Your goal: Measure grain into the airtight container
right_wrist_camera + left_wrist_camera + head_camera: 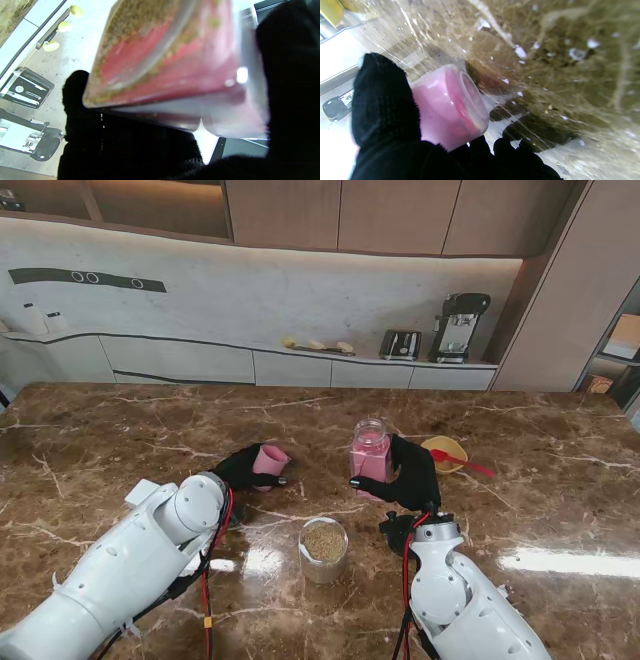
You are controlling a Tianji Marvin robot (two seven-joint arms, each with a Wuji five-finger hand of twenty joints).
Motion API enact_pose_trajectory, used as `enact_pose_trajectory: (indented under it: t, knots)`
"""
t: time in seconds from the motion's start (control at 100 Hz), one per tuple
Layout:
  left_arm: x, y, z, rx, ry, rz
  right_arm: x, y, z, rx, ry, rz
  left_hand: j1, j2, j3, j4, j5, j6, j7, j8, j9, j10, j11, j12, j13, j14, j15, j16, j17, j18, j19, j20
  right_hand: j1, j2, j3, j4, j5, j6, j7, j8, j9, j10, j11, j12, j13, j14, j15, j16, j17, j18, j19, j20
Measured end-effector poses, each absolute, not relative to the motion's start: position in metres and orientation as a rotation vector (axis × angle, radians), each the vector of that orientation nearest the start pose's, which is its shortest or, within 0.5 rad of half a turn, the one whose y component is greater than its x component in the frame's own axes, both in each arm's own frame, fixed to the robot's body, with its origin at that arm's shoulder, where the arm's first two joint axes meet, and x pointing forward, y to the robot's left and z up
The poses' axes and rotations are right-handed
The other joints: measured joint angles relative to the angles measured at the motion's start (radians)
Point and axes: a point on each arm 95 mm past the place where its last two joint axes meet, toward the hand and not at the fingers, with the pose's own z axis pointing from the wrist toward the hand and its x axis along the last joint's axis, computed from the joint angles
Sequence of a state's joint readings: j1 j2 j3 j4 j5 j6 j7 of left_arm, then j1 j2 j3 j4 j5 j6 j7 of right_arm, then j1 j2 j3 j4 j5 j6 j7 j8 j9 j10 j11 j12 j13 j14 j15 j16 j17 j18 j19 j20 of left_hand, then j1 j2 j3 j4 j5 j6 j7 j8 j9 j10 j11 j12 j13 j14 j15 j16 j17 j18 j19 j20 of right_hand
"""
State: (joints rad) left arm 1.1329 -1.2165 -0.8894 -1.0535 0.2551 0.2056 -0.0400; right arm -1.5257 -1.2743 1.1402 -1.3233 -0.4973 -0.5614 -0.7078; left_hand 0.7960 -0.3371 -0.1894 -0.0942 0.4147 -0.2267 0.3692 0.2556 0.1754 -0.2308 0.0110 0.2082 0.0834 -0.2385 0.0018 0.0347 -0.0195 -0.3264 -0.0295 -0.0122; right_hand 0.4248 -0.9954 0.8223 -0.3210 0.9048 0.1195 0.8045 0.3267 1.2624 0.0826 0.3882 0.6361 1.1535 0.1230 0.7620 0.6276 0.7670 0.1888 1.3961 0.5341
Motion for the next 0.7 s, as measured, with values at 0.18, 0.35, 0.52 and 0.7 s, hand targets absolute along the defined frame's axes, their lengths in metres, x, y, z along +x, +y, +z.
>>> enact_pose_trajectory:
  t: [0.18,0.35,0.52,0.7]
  knots:
    - [0.485,-0.018,-0.396,-2.065,1.284,-1.383,0.388,0.028,-0.342,-1.651,-0.615,-3.028,0.001,0.001,0.000,0.000,0.000,0.000,0.000,0.000,0.000,0.001,0.000,0.000,0.000,-0.028,-0.009,-0.001,-0.004,-0.023,-0.011,-0.001,0.000,0.000,0.000,0.000,0.000,0.000,0.000,0.000,0.000,0.000,0.000,0.000,0.000,0.000,0.000,0.000,0.000,0.000,0.000,0.000]
    - [0.481,-0.011,-0.399,-2.060,1.287,-1.359,0.388,0.028,-0.342,-1.649,-0.615,-3.027,0.001,0.012,0.003,0.033,0.000,-0.012,-0.017,-0.010,0.000,0.003,0.000,0.010,-0.009,-0.064,-0.019,-0.002,-0.018,-0.049,-0.031,-0.002,0.000,0.000,0.000,0.000,0.000,0.000,0.000,0.000,0.000,0.000,0.000,0.000,0.000,0.000,0.000,0.000,0.000,0.000,0.000,0.000]
    - [0.479,-0.006,-0.398,-2.055,1.293,-1.345,0.388,0.028,-0.342,-1.646,-0.615,-3.027,-0.144,-0.030,0.301,0.027,-0.023,-0.019,-0.060,-0.013,-0.010,0.018,0.000,0.015,-0.017,-0.065,-0.026,-0.012,-0.026,-0.051,-0.036,-0.002,0.000,0.000,0.000,0.000,0.000,0.000,0.000,0.000,0.000,0.000,0.000,0.000,0.000,0.000,0.000,0.000,0.000,0.000,0.000,0.000]
    - [0.477,-0.001,-0.399,-2.017,1.335,-1.333,0.387,0.028,-0.342,-1.642,-0.615,-3.027,-0.203,-0.152,0.571,0.029,-0.100,-0.008,-0.148,-0.075,-0.020,0.036,0.000,0.032,-0.029,-0.066,-0.027,0.004,-0.032,-0.052,-0.040,-0.002,0.000,0.000,0.000,0.000,0.000,0.000,0.000,0.000,0.000,0.000,0.000,0.000,0.000,0.000,0.000,0.000,0.000,0.000,0.000,0.000]
